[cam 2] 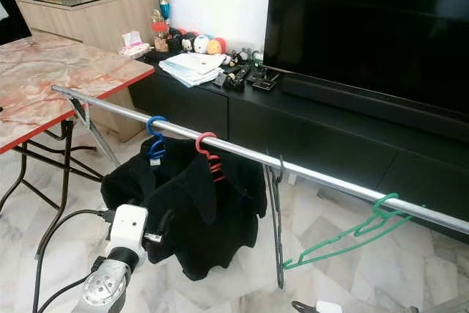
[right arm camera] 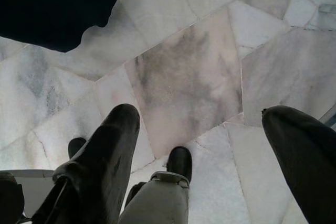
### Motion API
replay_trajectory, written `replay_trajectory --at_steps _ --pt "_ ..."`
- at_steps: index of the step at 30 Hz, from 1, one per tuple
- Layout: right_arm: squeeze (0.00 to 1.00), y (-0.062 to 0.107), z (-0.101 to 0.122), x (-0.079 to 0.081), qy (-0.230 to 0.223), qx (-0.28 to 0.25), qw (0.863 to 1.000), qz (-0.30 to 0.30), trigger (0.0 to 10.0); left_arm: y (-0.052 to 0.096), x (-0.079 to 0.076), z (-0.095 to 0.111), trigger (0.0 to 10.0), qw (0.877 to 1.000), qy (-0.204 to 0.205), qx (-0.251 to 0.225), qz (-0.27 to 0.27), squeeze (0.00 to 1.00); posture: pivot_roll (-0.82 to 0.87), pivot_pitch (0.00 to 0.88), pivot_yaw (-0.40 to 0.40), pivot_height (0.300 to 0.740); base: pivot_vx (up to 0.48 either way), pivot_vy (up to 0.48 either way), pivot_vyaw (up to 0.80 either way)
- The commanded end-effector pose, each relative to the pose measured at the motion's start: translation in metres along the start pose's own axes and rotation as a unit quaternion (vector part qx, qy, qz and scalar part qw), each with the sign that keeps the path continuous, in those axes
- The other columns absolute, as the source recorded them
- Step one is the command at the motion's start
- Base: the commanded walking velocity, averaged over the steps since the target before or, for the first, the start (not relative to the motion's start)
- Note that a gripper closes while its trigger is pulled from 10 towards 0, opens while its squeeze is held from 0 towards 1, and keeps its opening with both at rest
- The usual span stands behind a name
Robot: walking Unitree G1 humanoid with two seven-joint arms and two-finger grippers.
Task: Hang hanger
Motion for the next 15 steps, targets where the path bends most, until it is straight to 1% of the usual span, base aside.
replay_trajectory --at_steps 1,15 --pt "0.0 -0.0001 -0.0002 0.0003 -0.004 0.001 1.0 0.0 10.0 0.0015 0.0003 -0.0014 10.0 1.0 0.0 0.0 -0.001 0.0 -0.04 0.0 0.038 0.74 0.0 0.0 0.0" --pt "0.0 0.0001 -0.0002 0.0004 -0.006 -0.002 1.0 0.001 10.0 0.0024 0.0005 -0.0016 10.0 1.0 0.002 0.0 -0.002 0.0 -0.04 0.0 0.036 0.74 0.0 0.0 0.0"
Point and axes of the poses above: a point about 5 cm out from each wrist's last joint towards the gripper, its own y axis pointing back from the gripper into the wrist, its own z axis along the axis of the wrist's last joint, x = y × z, the point moved 6 cm from there along -y, pointing out of the wrist towards the gripper, and after that the axes turned 6 degrees about y, right-handed, at the moved point
